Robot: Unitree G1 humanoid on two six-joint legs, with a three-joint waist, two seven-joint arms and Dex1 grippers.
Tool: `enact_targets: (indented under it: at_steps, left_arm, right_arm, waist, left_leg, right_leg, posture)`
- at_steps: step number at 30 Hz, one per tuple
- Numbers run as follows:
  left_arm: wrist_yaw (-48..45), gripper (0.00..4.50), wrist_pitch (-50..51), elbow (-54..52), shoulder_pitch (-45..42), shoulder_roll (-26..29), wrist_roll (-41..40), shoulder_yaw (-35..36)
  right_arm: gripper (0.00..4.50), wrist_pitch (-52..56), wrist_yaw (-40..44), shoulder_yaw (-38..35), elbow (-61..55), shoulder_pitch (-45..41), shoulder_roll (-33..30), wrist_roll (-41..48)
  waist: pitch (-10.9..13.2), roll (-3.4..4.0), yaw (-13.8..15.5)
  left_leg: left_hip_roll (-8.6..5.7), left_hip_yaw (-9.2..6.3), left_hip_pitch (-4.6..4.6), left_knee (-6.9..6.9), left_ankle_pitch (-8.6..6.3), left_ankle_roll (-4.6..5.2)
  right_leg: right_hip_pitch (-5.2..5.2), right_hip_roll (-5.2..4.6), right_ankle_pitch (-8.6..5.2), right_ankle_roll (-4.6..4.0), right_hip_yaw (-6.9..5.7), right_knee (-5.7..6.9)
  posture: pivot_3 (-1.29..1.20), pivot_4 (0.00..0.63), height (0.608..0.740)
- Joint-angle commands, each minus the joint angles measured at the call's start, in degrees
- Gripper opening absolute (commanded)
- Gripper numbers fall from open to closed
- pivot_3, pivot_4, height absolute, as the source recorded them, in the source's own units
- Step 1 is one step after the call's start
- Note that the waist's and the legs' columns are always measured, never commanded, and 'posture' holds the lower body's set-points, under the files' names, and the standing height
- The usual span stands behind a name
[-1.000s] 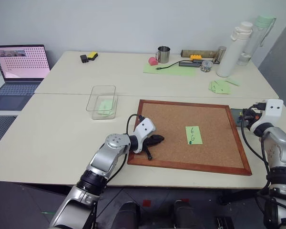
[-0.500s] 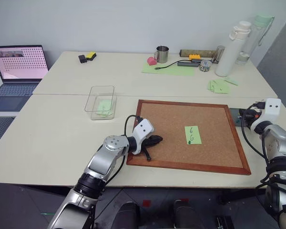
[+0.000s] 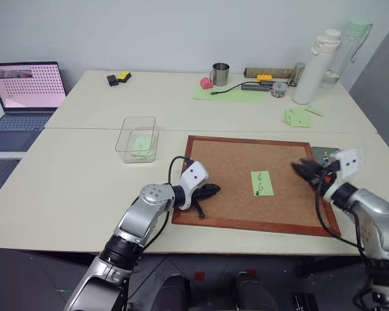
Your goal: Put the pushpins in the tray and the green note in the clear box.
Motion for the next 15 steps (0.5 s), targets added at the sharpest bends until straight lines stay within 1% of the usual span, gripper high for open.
enact_targets:
  at_steps: [1,5,7,15]
  left_arm:
    - [0.02,0.00,1.59,1.56,0.69,0.82,0.87,-0.52]
    - [-0.25,0.00,1.40,1.85,0.31,0.77,0.90,-0.62]
    - [-0.29,0.00,1.33,1.98,0.19,0.76,0.95,-0.61]
    - [-0.02,0.00,1.33,1.16,1.11,1.12,0.91,-0.29]
  right_arm:
    - [1.61,1.03,-0.43,4.67,-6.36,1.96,1.30,-1.16]
    - [1.61,0.70,-0.91,8.57,-6.07,2.23,2.52,-3.21]
    - [1.61,0.78,-1.11,9.65,-5.84,1.96,3.01,-3.81]
    - [1.61,0.93,-0.91,13.37,-4.96,2.80,2.88,-7.11]
  waist:
    - [0.00,-0.01,0.01]
    - [0.00,-0.01,0.15]
    - [0.00,-0.01,0.15]
    - [0.00,-0.01,0.17]
  left_leg:
    - [0.01,-0.01,0.00,0.00,0.00,0.00]
    - [0.00,-0.01,0.00,-0.01,0.00,0.00]
    - [-0.01,-0.01,-0.01,-0.02,0.00,0.00]
    - [-0.01,-0.02,-0.01,-0.02,0.00,0.00]
  right_leg:
    - [0.00,0.00,-0.01,-0.01,-0.01,-0.01]
    - [-0.01,-0.03,0.03,-0.10,-0.02,-0.02]
    - [-0.02,-0.04,0.10,-0.22,-0.02,-0.04]
    - [-0.02,-0.04,0.09,-0.20,-0.04,-0.04]
  posture:
    - [0.00,0.150,0.740]
    - [0.00,0.150,0.740]
    - [0.00,0.150,0.740]
    - [0.00,0.150,0.740]
